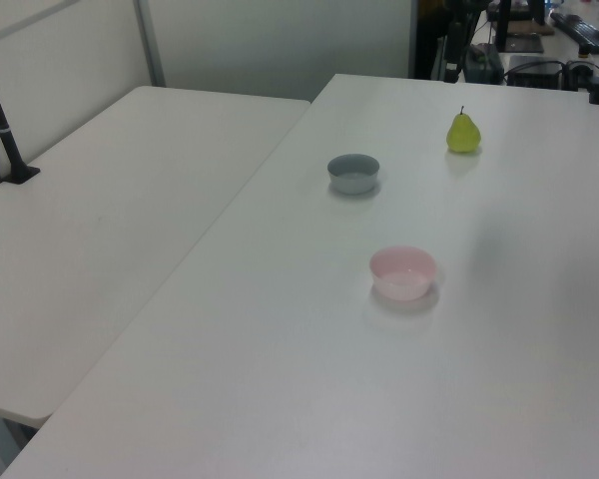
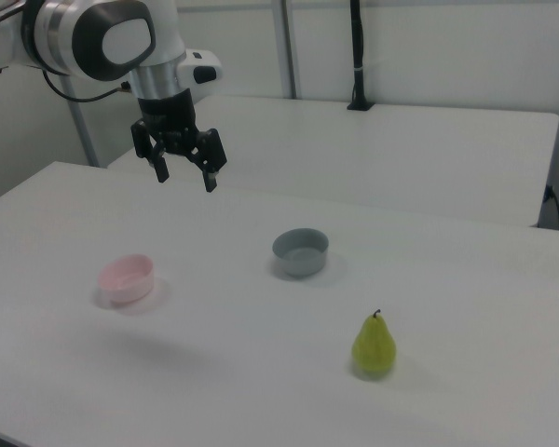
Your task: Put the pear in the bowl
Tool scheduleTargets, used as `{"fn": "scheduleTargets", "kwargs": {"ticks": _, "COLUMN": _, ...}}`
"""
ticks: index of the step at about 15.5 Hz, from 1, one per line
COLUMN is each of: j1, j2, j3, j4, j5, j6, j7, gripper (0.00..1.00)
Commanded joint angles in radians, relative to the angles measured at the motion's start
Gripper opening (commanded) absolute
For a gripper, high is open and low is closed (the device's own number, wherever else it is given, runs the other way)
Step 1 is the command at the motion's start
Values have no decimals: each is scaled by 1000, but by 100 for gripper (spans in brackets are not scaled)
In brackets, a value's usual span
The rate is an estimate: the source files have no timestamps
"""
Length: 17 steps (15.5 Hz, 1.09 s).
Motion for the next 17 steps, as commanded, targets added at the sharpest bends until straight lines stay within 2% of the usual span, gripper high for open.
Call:
{"fn": "scheduleTargets", "kwargs": {"ticks": 1, "j1": -4, "j2": -16, "j3": -3, "j4": -11, "j5": 7, "j6": 20, "j7": -1, "gripper": 100}}
{"fn": "scheduleTargets", "kwargs": {"ticks": 17, "j1": -16, "j2": -19, "j3": -9, "j4": -10, "j5": 5, "j6": 17, "j7": -29, "gripper": 100}}
